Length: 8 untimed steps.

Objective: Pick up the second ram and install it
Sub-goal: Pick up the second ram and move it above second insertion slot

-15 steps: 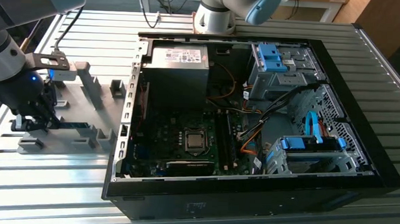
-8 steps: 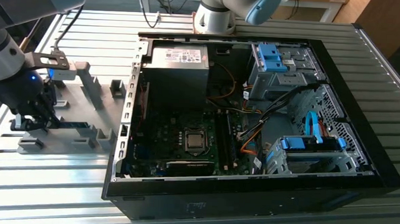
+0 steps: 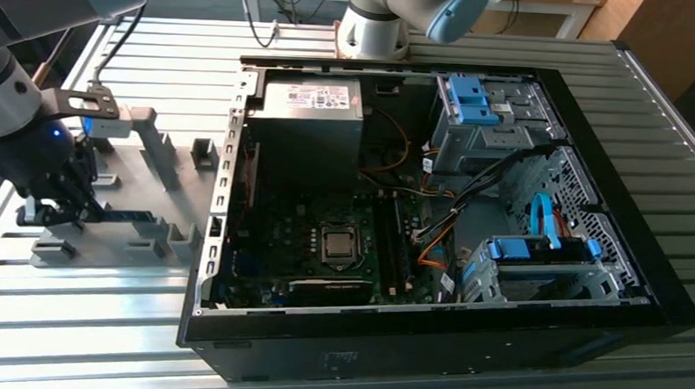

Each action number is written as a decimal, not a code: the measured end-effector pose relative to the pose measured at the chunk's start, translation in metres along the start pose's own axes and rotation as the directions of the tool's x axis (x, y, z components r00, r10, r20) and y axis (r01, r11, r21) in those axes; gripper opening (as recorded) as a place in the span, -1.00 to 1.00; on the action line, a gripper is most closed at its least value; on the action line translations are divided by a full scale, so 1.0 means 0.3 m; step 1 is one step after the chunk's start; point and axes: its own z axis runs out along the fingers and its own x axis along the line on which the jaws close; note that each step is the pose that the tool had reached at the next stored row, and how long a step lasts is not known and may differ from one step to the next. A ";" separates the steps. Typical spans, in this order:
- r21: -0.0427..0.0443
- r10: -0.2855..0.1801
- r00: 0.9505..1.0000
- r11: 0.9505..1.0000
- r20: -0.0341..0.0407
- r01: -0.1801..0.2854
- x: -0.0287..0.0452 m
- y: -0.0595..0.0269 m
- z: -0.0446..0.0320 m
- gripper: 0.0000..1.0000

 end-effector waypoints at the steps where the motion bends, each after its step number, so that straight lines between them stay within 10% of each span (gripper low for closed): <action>1: 0.000 0.000 1.000 1.000 0.000 0.000 0.000 0.000 -0.001 -0.72; 8: 0.000 0.000 1.000 1.000 0.000 0.000 0.000 0.000 -0.010 -0.72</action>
